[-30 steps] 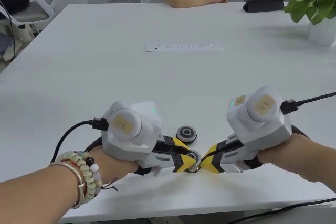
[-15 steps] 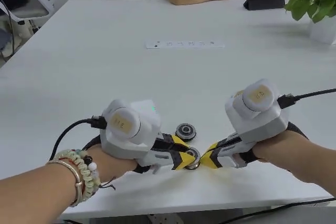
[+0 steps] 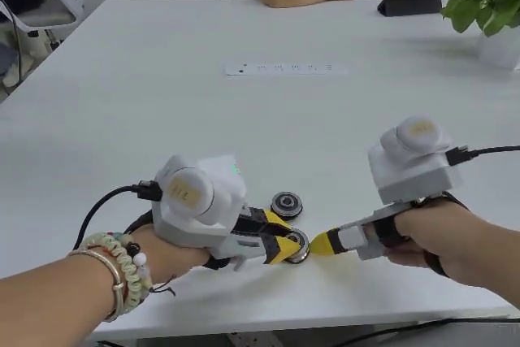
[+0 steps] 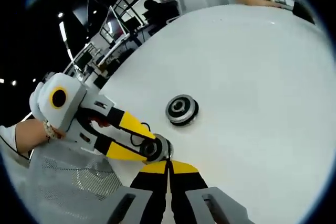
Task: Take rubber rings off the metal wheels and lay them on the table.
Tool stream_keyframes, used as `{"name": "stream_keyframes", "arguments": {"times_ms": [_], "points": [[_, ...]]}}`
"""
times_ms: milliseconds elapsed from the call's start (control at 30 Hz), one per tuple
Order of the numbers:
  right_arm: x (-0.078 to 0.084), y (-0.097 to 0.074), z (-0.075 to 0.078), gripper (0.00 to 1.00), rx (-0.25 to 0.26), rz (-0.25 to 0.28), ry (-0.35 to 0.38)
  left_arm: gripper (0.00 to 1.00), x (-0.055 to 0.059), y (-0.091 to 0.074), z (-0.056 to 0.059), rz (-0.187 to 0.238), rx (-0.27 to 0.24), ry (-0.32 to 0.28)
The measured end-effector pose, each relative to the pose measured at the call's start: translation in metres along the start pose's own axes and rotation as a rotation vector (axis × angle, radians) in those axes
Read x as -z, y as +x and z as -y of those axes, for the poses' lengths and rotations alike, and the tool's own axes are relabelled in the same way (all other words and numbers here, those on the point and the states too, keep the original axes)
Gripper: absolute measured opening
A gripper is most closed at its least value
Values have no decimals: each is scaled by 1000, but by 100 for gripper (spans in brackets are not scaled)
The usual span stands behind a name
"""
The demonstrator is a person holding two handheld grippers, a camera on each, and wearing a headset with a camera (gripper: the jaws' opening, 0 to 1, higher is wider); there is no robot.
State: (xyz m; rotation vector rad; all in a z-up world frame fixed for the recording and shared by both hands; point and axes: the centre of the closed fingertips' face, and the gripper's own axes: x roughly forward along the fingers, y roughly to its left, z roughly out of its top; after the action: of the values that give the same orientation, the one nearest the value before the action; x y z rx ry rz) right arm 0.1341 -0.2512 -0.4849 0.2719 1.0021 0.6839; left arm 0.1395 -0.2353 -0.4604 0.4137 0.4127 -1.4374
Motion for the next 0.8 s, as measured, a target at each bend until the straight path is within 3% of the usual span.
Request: {"name": "stream_keyframes", "arguments": {"times_ms": [333, 467, 600, 800], "points": [[1, 0, -8, 0, 27, -39, -322, 8, 0, -1, 1, 5, 7, 3], [0, -1, -7, 0, 24, -34, -267, 8, 0, -1, 1, 4, 7, 5], [-9, -6, -8, 0, -6, 26, -158, 8, 0, 0, 1, 3, 6, 5], [0, -2, -8, 0, 17, -12, -175, 8, 0, 0, 2, 5, 10, 3]]}}
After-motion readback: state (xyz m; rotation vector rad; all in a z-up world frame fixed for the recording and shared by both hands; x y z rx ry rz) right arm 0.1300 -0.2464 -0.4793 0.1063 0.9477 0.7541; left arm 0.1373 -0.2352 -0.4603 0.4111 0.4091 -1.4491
